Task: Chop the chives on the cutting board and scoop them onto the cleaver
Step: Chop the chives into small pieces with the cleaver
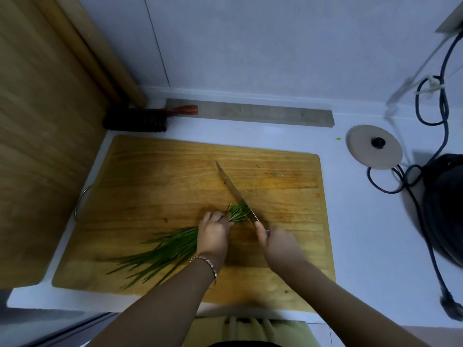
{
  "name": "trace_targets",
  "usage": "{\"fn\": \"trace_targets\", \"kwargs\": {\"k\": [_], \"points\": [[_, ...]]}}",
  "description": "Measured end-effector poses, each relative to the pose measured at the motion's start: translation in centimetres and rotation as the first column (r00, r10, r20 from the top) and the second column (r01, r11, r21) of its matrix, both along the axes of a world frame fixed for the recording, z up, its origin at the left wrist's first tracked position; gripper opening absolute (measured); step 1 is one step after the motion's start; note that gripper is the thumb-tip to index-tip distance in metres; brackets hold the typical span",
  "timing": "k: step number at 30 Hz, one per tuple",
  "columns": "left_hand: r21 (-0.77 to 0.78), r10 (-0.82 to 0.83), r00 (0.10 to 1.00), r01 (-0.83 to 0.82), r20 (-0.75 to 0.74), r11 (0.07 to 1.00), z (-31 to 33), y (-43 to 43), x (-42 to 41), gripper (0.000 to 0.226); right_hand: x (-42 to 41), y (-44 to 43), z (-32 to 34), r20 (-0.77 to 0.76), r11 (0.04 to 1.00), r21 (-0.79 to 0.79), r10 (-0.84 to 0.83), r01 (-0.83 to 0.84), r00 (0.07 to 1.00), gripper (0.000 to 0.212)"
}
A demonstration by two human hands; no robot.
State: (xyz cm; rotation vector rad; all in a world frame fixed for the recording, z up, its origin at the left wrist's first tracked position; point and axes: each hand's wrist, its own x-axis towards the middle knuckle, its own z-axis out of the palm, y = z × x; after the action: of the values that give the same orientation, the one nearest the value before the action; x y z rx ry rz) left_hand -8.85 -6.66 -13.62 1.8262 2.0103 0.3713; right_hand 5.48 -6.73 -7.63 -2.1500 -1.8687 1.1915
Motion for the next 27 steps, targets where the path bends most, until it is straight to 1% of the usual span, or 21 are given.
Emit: {"fn": "trace_targets", "kwargs": {"k": [2, 5, 7, 10, 14, 16, 19, 23, 25, 27], "points": [[-0.046, -0.029, 0.999, 0.028, -0.024, 0.999, 0.2, 0.2, 0.1, 0.023, 1.0, -0.8, -0.3, -0.009, 1.0, -0.022, -0.003, 0.003, 1.0, 0.05], [-0.035, -0.068, 0.997, 0.068, -0.024, 0.997, 0.0, 0.3, -0.2, 0.022, 1.4, -1.5, -0.5, -0.01, 1.0, -0.021, 0.0, 0.0, 1.0, 0.051], [0.0, -0.053, 0.999, 0.053, 0.004, 0.999, -0.2, 0.3, -0.2, 0.019, 0.7, -0.7, -0.8, -0.018, 1.0, 0.019, -0.015, 0.016, 1.0, 0.05], [0.014, -0.022, 0.999, 0.022, 0.039, 1.0, -0.1, 0.3, -0.3, 0.018, 0.1, 0.4, -1.1, -0.049, 0.999, 0.038, -0.018, 0.02, 0.999, 0.052], [0.016, -0.017, 0.998, 0.016, 0.059, 1.0, -0.2, 0.6, -0.5, 0.023, 1.5, 0.7, -0.6, -0.189, 0.991, -0.002, -0.13, 0.132, 0.973, 0.048], [-0.003, 0.009, 0.997, -0.008, 0.07, 1.0, -0.2, 0.7, -0.3, 0.026, 2.3, 0.8, -0.1, -0.214, 0.988, -0.009, -0.151, 0.153, 0.965, 0.048], [-0.054, 0.019, 0.999, -0.017, 0.05, 0.998, 0.1, 0.6, -0.2, 0.03, 3.1, 0.3, 0.8, -0.182, 0.992, 0.03, -0.112, 0.119, 0.977, 0.051], [-0.057, 0.042, 0.998, -0.039, 0.048, 0.998, 0.3, 0.6, -0.4, 0.032, 3.0, -0.5, 1.9, -0.152, 0.998, 0.047, -0.03, 0.038, 0.988, 0.049], [-0.065, 0.043, 0.999, -0.04, 0.033, 0.997, 0.4, 0.4, -0.4, 0.029, 2.7, -0.7, 2.0, -0.136, 0.999, 0.05, 0.0, 0.007, 0.991, 0.047], [-0.051, 0.03, 0.998, -0.028, 0.049, 0.998, 0.3, 0.3, -0.3, 0.024, 2.4, -0.5, 1.9, -0.113, 0.999, 0.041, 0.002, 0.002, 0.994, 0.047]]}}
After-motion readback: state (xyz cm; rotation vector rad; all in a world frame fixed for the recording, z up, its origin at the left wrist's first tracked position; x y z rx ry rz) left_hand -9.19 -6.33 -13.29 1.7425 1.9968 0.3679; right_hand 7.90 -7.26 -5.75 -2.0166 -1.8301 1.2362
